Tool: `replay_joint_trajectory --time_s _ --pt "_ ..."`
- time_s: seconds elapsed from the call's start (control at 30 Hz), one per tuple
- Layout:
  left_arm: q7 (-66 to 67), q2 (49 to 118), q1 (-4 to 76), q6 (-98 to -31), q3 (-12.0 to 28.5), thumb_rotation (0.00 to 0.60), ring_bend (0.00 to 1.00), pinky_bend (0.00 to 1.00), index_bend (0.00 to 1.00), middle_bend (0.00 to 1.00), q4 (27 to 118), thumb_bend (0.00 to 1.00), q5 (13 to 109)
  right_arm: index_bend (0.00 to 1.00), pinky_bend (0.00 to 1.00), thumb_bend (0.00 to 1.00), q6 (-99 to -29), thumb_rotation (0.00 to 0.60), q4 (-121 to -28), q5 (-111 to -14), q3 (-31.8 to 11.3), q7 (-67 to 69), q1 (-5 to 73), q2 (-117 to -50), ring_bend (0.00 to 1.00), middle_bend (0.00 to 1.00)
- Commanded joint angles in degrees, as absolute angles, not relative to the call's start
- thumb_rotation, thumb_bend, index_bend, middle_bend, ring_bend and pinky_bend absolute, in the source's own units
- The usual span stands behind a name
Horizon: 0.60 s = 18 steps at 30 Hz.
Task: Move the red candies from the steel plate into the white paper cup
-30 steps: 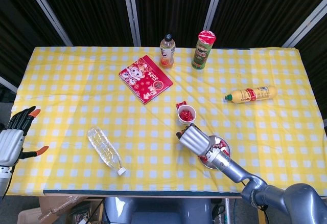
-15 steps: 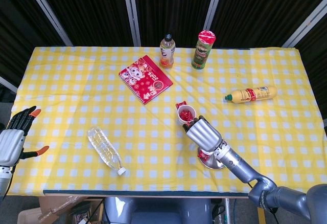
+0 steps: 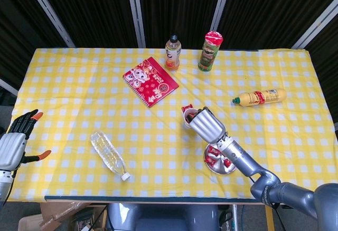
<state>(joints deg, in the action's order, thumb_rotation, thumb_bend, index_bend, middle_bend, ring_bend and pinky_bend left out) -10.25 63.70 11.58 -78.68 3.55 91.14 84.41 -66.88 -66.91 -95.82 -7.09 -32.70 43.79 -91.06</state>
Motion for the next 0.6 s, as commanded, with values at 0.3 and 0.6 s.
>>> replay_joint_trajectory --time_s 0.3,0.6 --pt "-10.37 63.35 11.69 -78.32 3.58 0.600 0.00 0.00 0.00 0.00 91.70 0.07 84.18 0.46 0.88 0.33 -65.57 0.600 -65.31 -93.30 -8.06 -34.96 44.37 -92.88 0.78 0.81" --pt "-10.53 63.46 11.50 -78.58 3.54 0.600 0.00 0.00 0.00 0.00 91.20 0.07 84.18 0.38 0.87 0.33 -70.64 0.600 -69.57 -92.02 -9.25 -38.52 41.77 -91.43 0.78 0.81"
